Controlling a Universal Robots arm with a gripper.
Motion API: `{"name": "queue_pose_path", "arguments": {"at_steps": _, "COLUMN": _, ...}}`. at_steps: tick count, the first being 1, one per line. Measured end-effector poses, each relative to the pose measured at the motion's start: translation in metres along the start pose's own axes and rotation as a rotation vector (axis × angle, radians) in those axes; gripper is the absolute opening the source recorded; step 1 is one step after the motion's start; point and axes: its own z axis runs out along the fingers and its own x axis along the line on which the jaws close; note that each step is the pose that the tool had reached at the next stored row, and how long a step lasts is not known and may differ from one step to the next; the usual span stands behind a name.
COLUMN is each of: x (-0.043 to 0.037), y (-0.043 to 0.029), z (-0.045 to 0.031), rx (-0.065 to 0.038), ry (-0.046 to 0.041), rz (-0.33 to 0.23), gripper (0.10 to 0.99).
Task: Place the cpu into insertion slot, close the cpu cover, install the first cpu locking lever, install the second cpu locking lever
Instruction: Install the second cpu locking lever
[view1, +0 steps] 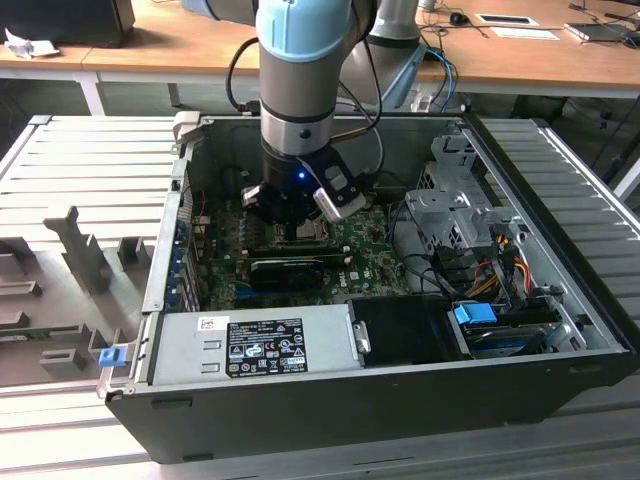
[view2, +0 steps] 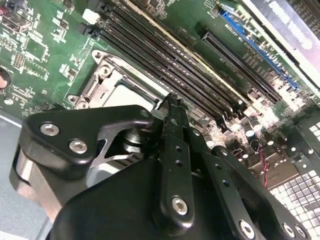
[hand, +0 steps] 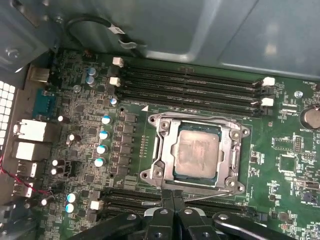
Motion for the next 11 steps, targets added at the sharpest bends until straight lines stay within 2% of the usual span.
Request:
{"name": "queue_pose_path", "arguments": {"at_steps": 3, "x": 0.0024, "y": -0.0014, "z": 0.0001, "rx": -0.003, "ry": -0.0008, "rz": 0.003, "gripper": 0.106}}
{"name": "queue_pose_path", "arguments": {"at_steps": 5, "x": 0.0059, "y": -0.0022, "z": 0.001, "rx": -0.009, "ry": -0.0015, "rz": 0.003, "gripper": 0.106}}
{"name": "queue_pose_path", "arguments": {"at_steps": 6, "x": 0.0104, "y": -0.0021, "z": 0.003, "rx": -0.013, "ry": -0.0022, "rz": 0.003, "gripper": 0.106}}
{"name": "queue_pose_path", "arguments": {"at_steps": 8, "x": 0.0113, "y": -0.0027, "z": 0.0073, "rx": -0.019, "ry": -0.0028, "rz": 0.003, "gripper": 0.106}}
{"name": "queue_pose_path", "arguments": {"at_steps": 11, "x": 0.0114, "y": -0.0035, "z": 0.0138, "rx": -0.021, "ry": -0.0031, "rz": 0.003, "gripper": 0.106}}
